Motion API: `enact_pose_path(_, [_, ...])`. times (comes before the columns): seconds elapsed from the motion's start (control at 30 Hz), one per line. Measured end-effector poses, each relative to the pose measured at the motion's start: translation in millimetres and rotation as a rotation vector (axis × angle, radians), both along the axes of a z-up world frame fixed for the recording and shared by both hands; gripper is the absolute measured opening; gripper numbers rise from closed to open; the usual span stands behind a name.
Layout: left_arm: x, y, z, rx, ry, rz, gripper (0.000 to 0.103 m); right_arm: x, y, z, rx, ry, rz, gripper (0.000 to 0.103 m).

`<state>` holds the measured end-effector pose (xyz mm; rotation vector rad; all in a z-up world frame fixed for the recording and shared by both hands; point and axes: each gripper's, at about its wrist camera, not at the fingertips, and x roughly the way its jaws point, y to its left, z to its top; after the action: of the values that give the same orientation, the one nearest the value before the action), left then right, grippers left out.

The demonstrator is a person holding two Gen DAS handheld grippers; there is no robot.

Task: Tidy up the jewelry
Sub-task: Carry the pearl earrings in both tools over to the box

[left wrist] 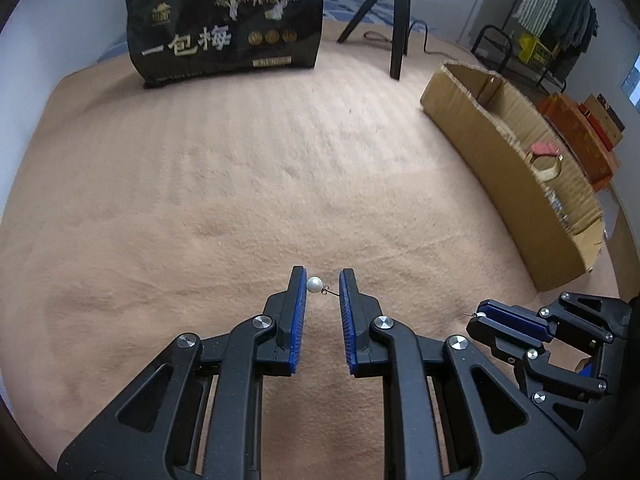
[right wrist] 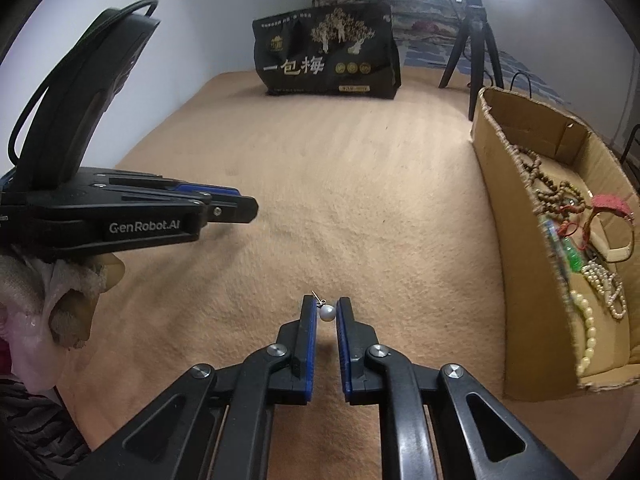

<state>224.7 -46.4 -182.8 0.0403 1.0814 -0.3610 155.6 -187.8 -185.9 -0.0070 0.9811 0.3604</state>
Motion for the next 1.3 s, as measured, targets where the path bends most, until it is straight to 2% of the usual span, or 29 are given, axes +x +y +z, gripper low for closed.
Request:
enact_pose_path(0.17, [-7, -5, 16, 0.000, -0.050, -0.003, 0.015, -6, -8, 19, 0.014, -0.029, -0.007, 0.008])
enact_pose_path(0.4, [-15, -19, 44, -0.063, -0.091, 0.001, 0.015, -17, -25, 54, 0.027, -0.082, -0.019, 0.008])
enact_pose_path(0.73, [-26, -51, 81, -0.160, -0.144, -0.011, 0.015, -20, -84, 92, 0.013, -0.116, -0.099, 0.008])
enact_pose_path(1.03, [-24, -98, 93, -0.190, -0.167, -0.074, 0.015, -15, -146, 110, -0.037, -0.123, -0.201, 0.008])
enact_pose_path(1.3, [-22, -138, 95, -0.206, -0.175, -0.128, 0.015, -4, -187, 102, -0.037, -0.090, -0.276, 0.008])
